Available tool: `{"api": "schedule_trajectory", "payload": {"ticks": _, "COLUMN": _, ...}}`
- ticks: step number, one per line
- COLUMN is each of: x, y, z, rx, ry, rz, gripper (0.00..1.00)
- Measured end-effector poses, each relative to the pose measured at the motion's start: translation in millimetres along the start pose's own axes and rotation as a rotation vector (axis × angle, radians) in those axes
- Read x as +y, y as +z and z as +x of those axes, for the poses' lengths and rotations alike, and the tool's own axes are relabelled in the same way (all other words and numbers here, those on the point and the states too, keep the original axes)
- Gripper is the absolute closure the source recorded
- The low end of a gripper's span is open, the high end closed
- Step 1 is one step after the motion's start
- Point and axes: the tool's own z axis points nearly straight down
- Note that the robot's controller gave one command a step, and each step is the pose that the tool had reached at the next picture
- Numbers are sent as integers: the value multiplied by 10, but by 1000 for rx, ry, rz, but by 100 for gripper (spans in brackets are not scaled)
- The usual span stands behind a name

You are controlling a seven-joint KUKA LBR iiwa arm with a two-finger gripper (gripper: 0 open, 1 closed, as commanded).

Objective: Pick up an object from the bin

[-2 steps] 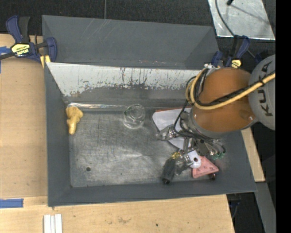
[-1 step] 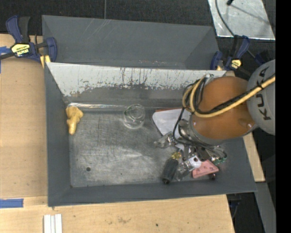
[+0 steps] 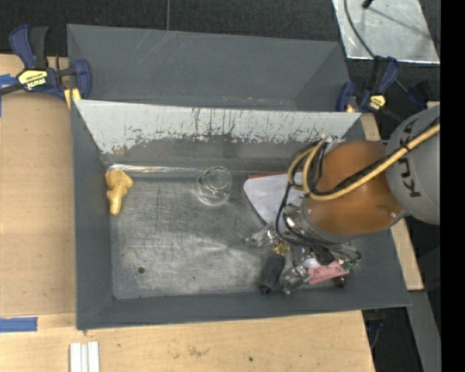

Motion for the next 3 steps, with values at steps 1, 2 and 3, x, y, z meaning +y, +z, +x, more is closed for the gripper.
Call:
{"api": "schedule_trajectory", "payload": {"ticks": 1, "x": -257, "y": 122, "z": 65, "rx": -15, "ry": 199, "rz": 4, "gripper": 100}}
{"api": "schedule_trajectory", "payload": {"ticks": 2, "x": -257, "y": 122, "z": 66, "rx": -15, "ry": 199, "rz": 4, "gripper": 100}}
{"api": "schedule_trajectory", "payload": {"ticks": 3, "x": -536, "y": -1131, "z": -167, "rx": 4, "ry": 239, "rz": -2, "gripper": 100}}
